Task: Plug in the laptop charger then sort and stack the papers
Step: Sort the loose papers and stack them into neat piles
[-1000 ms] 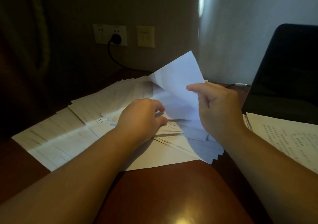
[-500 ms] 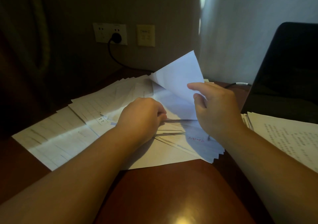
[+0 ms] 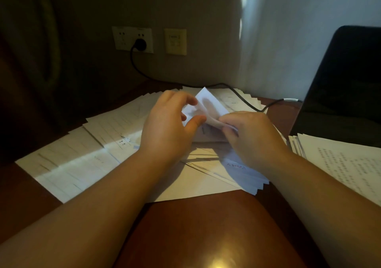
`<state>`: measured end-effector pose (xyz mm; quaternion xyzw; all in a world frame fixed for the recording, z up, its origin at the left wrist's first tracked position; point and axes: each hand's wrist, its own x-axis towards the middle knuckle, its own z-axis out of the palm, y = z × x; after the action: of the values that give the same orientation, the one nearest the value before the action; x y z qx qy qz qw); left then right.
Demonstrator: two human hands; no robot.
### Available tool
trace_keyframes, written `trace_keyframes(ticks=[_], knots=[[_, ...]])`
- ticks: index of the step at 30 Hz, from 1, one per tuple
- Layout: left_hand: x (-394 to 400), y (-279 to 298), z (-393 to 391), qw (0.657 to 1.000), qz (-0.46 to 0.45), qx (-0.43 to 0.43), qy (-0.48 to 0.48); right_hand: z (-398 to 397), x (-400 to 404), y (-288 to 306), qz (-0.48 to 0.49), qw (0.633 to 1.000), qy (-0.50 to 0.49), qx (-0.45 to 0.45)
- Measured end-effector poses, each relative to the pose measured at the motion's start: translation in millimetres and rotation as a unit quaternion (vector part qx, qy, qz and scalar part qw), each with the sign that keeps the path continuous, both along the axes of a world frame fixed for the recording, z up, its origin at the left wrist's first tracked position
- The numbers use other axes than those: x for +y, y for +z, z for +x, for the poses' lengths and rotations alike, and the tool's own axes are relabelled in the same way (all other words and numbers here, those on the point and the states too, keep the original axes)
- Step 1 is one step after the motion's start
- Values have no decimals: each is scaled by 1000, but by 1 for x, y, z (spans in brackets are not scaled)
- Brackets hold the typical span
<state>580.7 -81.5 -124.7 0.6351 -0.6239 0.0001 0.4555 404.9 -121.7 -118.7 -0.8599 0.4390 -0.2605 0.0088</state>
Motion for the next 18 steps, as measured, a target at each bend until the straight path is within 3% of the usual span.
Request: trace_keyframes(ticks=[9,14,18], knots=[[-2,-11,-3,977,179,-116,-5,5,10,6,-40,985,-79,-151],[-5,-12,1,973,192,-128,-9,6,11,5,-80,971,-67,-214],[-5,-9,1,973,187,-135,-24,1,2,-1,-121,975,-22,-184]])
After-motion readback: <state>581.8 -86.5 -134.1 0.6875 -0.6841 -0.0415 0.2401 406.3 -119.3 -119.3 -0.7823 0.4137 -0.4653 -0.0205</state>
